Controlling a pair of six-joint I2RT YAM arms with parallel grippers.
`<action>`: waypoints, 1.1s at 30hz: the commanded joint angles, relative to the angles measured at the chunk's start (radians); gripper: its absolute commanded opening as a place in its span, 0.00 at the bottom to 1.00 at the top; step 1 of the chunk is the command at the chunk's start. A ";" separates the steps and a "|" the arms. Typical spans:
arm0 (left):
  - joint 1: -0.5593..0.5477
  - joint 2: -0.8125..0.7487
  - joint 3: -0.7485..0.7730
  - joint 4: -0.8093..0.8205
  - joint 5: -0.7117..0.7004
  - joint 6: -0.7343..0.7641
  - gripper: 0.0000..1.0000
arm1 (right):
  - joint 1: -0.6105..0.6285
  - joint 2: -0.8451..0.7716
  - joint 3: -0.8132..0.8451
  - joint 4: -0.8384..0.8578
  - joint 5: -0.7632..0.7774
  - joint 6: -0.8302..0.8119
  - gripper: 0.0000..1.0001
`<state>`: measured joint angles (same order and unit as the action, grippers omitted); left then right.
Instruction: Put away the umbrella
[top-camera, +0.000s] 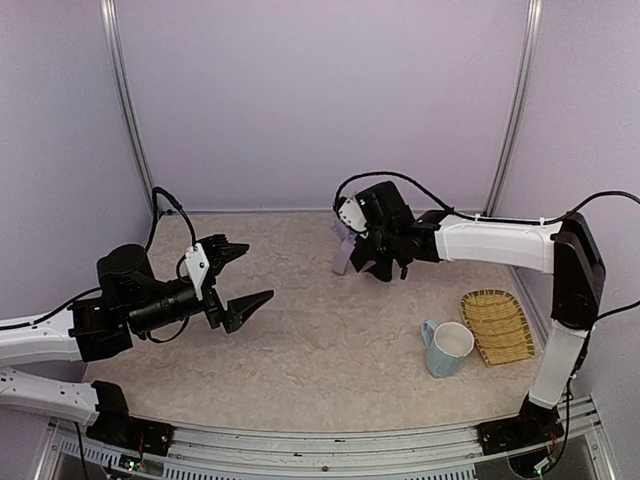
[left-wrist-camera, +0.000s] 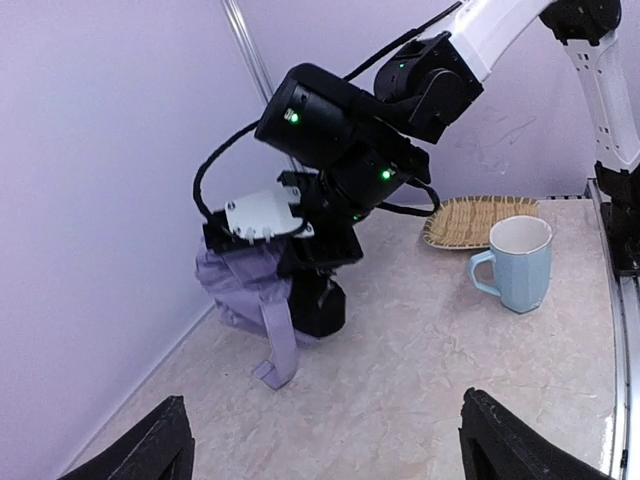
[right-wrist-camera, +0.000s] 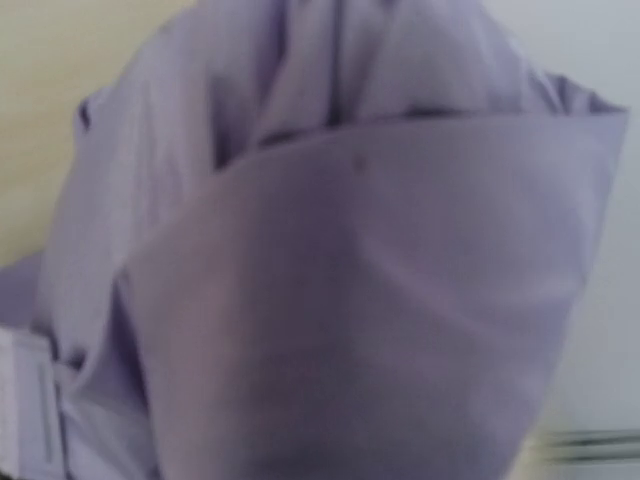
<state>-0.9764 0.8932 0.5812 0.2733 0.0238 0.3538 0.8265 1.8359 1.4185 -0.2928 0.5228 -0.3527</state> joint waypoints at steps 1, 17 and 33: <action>0.014 -0.039 -0.018 0.025 -0.088 0.019 0.90 | 0.027 -0.050 0.002 0.534 0.397 -0.428 0.00; 0.026 -0.055 -0.015 -0.025 -0.150 0.052 0.91 | 0.488 0.288 -0.089 -0.160 0.107 0.155 0.00; -0.045 -0.046 -0.034 -0.348 0.262 0.207 0.70 | 0.315 0.177 -0.216 -0.332 -1.046 0.234 0.00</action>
<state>-0.9890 0.8505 0.5880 0.0254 0.0738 0.4648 1.1481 1.9568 1.2865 -0.4484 -0.2146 -0.1390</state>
